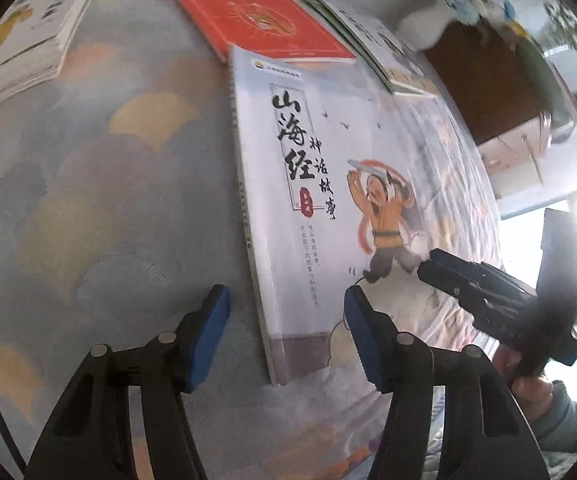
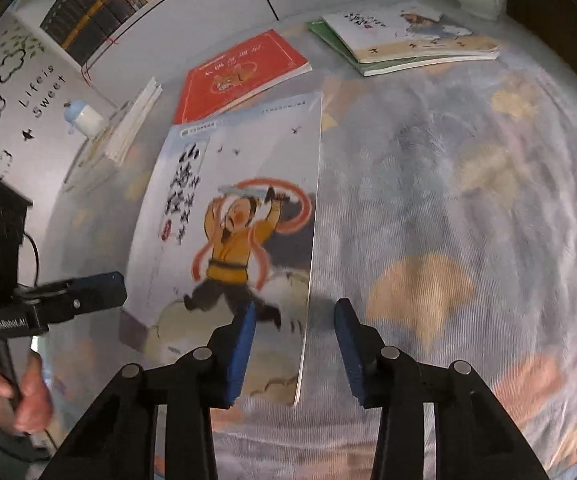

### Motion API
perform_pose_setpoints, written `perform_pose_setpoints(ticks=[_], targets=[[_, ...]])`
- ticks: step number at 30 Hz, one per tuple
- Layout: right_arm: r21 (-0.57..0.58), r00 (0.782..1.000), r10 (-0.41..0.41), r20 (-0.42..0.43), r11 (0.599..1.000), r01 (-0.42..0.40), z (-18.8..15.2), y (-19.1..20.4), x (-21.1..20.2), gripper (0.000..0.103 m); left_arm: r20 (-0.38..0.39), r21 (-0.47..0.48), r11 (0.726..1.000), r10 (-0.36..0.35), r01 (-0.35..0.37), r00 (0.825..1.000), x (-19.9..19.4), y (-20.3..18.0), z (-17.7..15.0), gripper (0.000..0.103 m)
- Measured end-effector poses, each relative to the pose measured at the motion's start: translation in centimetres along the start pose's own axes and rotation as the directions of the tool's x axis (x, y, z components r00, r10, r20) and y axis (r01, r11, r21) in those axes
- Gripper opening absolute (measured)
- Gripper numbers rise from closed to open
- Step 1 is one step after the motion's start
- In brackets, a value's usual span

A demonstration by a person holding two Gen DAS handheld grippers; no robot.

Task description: Organize books

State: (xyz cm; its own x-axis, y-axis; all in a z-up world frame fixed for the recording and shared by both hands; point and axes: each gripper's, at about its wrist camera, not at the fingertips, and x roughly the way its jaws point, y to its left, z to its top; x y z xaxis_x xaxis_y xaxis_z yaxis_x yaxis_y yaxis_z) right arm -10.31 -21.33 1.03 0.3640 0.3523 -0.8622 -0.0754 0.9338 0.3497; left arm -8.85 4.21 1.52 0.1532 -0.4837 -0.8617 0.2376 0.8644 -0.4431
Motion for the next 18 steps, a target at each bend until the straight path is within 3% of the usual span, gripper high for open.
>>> perform_pose_setpoints(ticks=[6,9,10,12,15,16,18], targets=[[0.039,1.0,0.015,0.022,0.999,-0.016,-1.8,1.8,-0.4,0.041,-0.015,-0.016,0.987,-0.162,0.162,0.987,-0.9,0.5,0.6,0.055],[0.078,0.999,0.025,0.037,0.997,-0.028,-1.7,2.0,-0.2,0.041,0.032,0.011,0.956,-0.294,0.293,0.955,-3.5,-0.3,1.2,0.055],[0.107,0.998,0.048,0.041,0.993,-0.052,-1.8,1.6,-0.3,0.042,0.037,0.027,0.951,-0.308,0.307,0.951,-3.9,-0.6,1.4,0.055],[0.148,0.995,0.083,0.052,0.985,-0.09,-2.1,1.1,-0.4,0.042,0.015,0.05,0.963,-0.266,0.265,0.964,-3.3,-0.9,1.7,0.055],[0.209,0.991,0.114,0.071,0.97,-0.127,-2.2,0.3,-0.6,0.042,-0.036,0.075,0.983,-0.165,0.167,0.986,-1.1,-0.5,1.3,0.042],[0.224,0.99,0.12,0.077,0.965,-0.135,-2.3,0.1,-0.6,0.042,-0.056,0.063,0.985,-0.158,0.162,0.986,-0.4,-0.2,1.1,0.032],[0.229,0.989,0.122,0.084,0.964,-0.138,-2.5,0.0,-0.7,0.042,-0.078,0.029,0.984,-0.173,0.175,0.982,0.7,0.4,0.6,0.032]])
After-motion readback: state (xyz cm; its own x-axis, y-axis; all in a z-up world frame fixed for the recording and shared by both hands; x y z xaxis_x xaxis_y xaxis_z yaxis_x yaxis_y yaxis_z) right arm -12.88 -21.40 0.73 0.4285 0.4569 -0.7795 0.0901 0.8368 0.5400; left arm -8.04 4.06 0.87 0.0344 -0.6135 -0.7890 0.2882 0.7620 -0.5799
